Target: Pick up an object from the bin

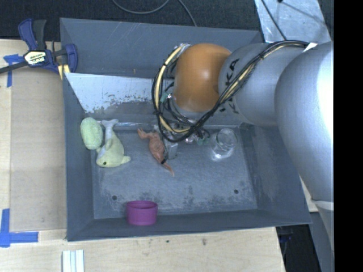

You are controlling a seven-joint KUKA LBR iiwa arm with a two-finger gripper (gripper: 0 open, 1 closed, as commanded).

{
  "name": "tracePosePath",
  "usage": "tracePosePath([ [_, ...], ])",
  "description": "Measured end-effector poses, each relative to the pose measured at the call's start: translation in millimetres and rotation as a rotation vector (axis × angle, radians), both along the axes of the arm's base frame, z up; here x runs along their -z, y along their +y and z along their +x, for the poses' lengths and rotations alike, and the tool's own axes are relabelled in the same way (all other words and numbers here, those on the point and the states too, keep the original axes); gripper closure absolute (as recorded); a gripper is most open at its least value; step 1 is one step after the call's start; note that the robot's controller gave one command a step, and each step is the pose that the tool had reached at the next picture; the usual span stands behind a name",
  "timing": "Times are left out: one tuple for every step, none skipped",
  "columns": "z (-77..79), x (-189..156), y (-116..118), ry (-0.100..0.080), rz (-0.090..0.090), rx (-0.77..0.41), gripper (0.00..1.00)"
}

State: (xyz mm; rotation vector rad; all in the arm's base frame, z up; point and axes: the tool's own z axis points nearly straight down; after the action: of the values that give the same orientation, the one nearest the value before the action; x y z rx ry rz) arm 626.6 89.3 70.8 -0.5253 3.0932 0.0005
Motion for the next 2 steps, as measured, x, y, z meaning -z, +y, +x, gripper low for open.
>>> tracePosePath([
  [0.3, -2.3, 0.0, -0.001, 0.000, 0.000, 1.00],
  [-0.7, -7.8, -0.2, 0.003, 0.000, 0.001, 1.00],
])
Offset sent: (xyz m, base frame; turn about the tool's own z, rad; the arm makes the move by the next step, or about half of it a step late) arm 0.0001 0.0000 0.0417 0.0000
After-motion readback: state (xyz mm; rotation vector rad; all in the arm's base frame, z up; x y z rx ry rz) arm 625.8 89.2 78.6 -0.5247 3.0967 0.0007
